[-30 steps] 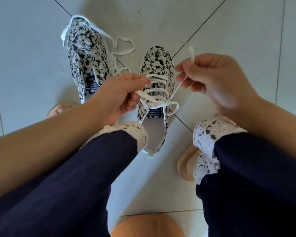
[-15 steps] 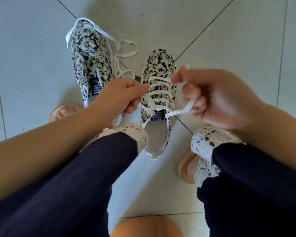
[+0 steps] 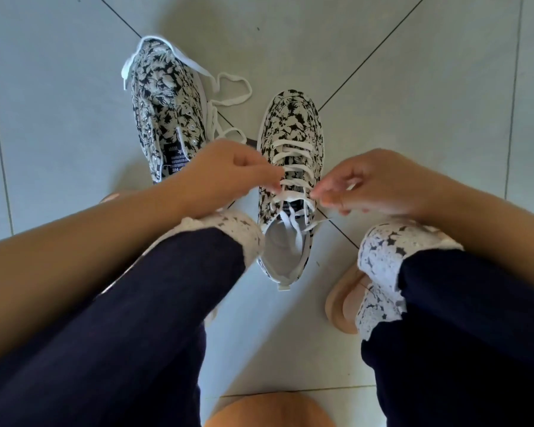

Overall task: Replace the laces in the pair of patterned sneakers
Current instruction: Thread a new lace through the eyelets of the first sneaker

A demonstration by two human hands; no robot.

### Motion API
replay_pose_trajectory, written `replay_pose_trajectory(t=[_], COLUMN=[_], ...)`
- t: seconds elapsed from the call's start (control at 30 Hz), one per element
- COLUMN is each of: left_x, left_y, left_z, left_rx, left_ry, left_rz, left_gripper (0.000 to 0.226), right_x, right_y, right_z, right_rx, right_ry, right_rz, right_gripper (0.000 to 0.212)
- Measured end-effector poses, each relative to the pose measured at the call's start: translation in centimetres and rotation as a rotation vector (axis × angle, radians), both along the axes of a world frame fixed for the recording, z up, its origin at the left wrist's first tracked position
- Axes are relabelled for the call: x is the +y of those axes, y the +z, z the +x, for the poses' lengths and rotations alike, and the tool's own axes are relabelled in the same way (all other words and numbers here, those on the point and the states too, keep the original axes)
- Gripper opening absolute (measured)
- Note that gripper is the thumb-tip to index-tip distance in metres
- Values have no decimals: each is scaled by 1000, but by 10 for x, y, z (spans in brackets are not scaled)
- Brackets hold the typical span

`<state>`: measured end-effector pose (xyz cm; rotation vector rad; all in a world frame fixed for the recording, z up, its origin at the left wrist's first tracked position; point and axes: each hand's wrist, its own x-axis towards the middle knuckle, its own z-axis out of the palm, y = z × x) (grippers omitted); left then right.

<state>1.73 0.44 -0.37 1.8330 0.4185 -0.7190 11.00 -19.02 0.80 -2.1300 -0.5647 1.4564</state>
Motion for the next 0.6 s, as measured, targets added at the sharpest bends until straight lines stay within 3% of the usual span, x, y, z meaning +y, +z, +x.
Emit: replay_pose_trajectory(t=[0.13, 0.27, 0.47, 0.6], left_x=[-3, -7, -15, -14], left_y=[-32, -46, -46, -46], left_z=[19, 27, 29, 28], left_rx=[-109, -138, -206, -181], left_ry=[27, -33, -128, 20], left_rz=[317, 365, 453, 336], left_gripper=[14, 19, 10, 5], right_x=[6, 19, 28, 24], right_y=[-28, -47, -51, -46], right_z=[13, 8, 5, 6], right_rx=[-138, -214, -356, -275], right_ry=[-231, -265, -148, -223], right_rz=[-26, -33, 17, 93], right_gripper=[10, 12, 10, 4])
